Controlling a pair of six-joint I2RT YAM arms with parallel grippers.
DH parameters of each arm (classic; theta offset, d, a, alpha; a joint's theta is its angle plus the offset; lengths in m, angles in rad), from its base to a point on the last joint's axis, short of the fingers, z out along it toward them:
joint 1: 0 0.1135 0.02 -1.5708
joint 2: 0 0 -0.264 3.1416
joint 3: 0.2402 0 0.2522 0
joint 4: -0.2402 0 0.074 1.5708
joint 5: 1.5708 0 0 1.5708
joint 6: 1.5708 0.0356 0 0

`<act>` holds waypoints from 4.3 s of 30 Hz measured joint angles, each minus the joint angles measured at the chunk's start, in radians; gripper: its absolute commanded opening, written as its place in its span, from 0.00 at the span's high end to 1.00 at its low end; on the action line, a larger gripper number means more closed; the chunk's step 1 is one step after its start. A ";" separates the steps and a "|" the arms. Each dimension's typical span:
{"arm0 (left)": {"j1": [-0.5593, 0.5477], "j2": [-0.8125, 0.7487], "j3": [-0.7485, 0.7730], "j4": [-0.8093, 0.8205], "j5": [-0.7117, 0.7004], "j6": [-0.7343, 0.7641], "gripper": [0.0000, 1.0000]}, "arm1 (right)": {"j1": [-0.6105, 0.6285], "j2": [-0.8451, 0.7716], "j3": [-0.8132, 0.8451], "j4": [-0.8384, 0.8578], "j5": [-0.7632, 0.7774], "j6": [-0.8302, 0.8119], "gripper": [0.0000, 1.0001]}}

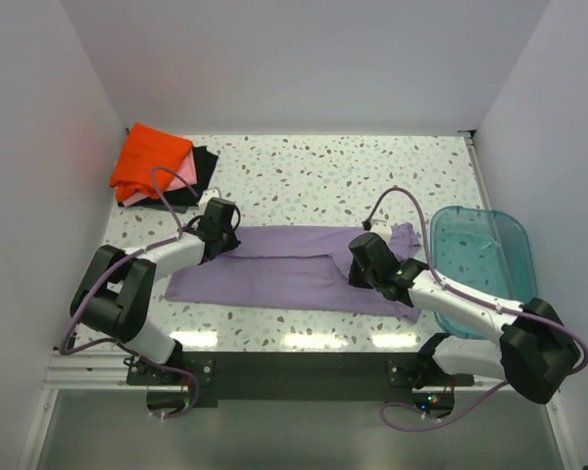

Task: Fold and stack the t-shirts
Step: Fold the tshirt

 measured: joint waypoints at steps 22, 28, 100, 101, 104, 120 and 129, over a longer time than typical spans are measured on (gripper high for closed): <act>0.000 -0.026 0.000 0.003 0.056 0.007 0.73 | 0.215 0.220 0.154 -0.045 0.187 0.075 0.74; 0.000 -0.056 0.000 -0.006 0.037 0.013 0.71 | 0.222 0.181 0.158 -0.109 0.183 0.069 0.44; -0.398 -0.156 -0.141 -0.204 -0.231 -0.275 0.73 | -0.317 1.024 1.080 -0.226 -0.019 -0.264 0.10; -0.430 -0.167 -0.145 -0.212 -0.217 -0.302 0.71 | -0.317 1.058 1.137 -0.232 -0.026 -0.296 0.08; -0.533 -0.183 -0.142 -0.220 -0.163 -0.373 0.61 | -0.317 1.149 1.294 -0.262 -0.032 -0.389 0.03; -0.551 -0.243 0.058 -0.449 -0.341 -0.219 0.82 | -0.317 0.885 1.064 -0.336 -0.002 -0.303 0.08; -0.558 -0.187 -0.124 -0.441 -0.269 -0.209 0.90 | -0.359 1.025 1.103 -0.320 -0.048 -0.225 0.39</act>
